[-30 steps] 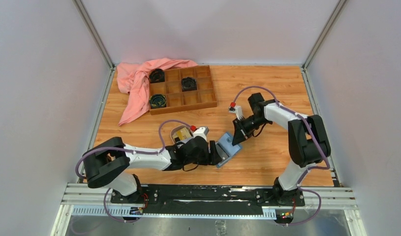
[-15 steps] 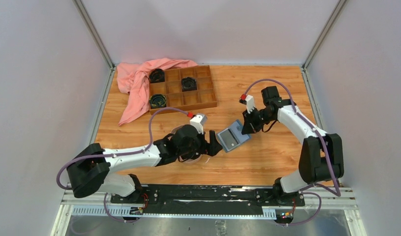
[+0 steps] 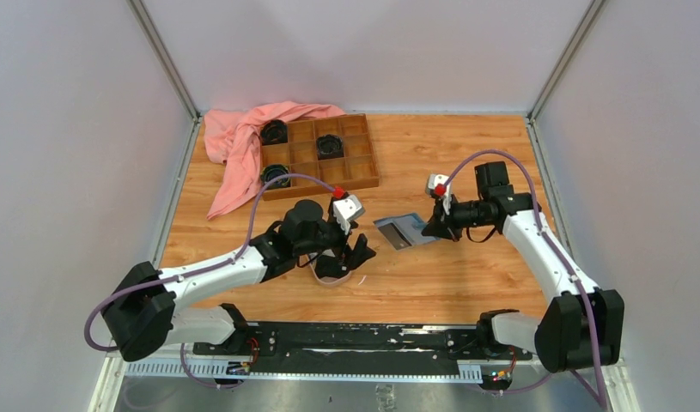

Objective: Put the credit cards into the card holder
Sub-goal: Pick up the card holder from the center of the board.

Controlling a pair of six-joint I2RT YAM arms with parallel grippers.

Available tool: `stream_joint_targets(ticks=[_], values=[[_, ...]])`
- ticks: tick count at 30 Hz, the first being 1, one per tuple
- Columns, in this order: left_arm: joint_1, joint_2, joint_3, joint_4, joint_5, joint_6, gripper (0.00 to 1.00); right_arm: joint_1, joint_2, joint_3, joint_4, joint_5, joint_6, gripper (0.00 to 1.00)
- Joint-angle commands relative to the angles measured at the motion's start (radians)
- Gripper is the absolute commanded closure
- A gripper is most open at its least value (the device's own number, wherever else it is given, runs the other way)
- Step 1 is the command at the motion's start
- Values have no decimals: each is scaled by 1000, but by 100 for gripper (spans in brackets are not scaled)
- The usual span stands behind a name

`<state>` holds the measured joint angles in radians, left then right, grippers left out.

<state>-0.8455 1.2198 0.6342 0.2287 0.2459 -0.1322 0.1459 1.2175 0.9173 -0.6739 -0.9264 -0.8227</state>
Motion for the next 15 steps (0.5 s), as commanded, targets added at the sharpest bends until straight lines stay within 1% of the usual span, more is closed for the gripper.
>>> stream_joint_targets(ticks=[1,5,8,11,15], values=[[5,-48,-43,-5,86,271,1,-20,-51,-14,-72,-182,-230,100],[6,-89,-66,-5,78,429,1,-21,-42,22,-251,-281,-494,100],[11,-116,-73,-5,87,527,0,-20,-36,47,-372,-319,-678,100],[14,-120,-67,-5,142,549,1,-20,-35,60,-470,-348,-828,100],[14,-80,-57,-4,222,514,1,-20,-34,70,-603,-393,-1027,100]])
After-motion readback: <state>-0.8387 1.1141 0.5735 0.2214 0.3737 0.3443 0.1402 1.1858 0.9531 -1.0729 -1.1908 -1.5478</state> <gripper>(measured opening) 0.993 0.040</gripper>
